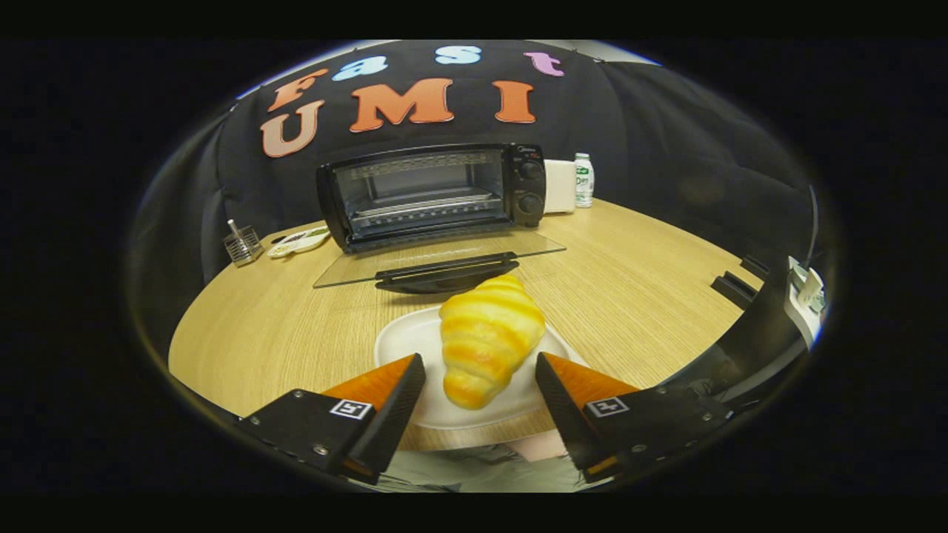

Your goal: Open the toaster oven, put the food inside, and close the toaster oven door.

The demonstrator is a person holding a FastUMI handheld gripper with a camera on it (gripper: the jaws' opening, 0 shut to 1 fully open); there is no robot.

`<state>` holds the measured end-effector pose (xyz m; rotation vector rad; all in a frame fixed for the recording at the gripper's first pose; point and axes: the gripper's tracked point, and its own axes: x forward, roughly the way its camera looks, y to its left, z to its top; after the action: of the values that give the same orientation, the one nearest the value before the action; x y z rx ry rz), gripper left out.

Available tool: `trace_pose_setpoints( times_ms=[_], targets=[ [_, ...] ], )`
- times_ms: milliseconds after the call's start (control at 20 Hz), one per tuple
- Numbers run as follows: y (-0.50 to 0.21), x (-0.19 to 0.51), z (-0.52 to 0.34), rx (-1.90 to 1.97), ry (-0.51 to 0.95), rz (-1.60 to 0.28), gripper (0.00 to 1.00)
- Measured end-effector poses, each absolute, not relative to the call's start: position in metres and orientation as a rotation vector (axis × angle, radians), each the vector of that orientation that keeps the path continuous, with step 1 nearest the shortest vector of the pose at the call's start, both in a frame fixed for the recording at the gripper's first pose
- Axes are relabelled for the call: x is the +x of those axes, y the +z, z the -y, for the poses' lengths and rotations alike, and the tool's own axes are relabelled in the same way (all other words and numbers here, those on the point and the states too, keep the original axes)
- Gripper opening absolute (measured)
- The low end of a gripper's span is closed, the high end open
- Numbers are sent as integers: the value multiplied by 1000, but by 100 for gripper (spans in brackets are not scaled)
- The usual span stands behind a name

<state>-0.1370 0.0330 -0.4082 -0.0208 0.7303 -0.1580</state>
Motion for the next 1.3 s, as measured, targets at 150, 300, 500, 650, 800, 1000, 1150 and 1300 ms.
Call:
trace_pose_setpoints(
  times_ms=[150,300,500,650,800,1000,1150,1300],
  targets=[
    [-411,-139,-29,-45,-181,-729,71],
    [-410,-140,-29,4,-199,-723,55],
    [-403,-141,-31,60,-212,-698,40],
    [-394,-141,-38,119,-184,-687,38],
    [-386,-140,-45,161,-156,-673,38],
    [-374,-133,-57,210,-112,-643,38],
    [-359,-123,-69,266,-62,-612,38],
    [-345,-106,-85,346,-3,-580,38]
  ],
)
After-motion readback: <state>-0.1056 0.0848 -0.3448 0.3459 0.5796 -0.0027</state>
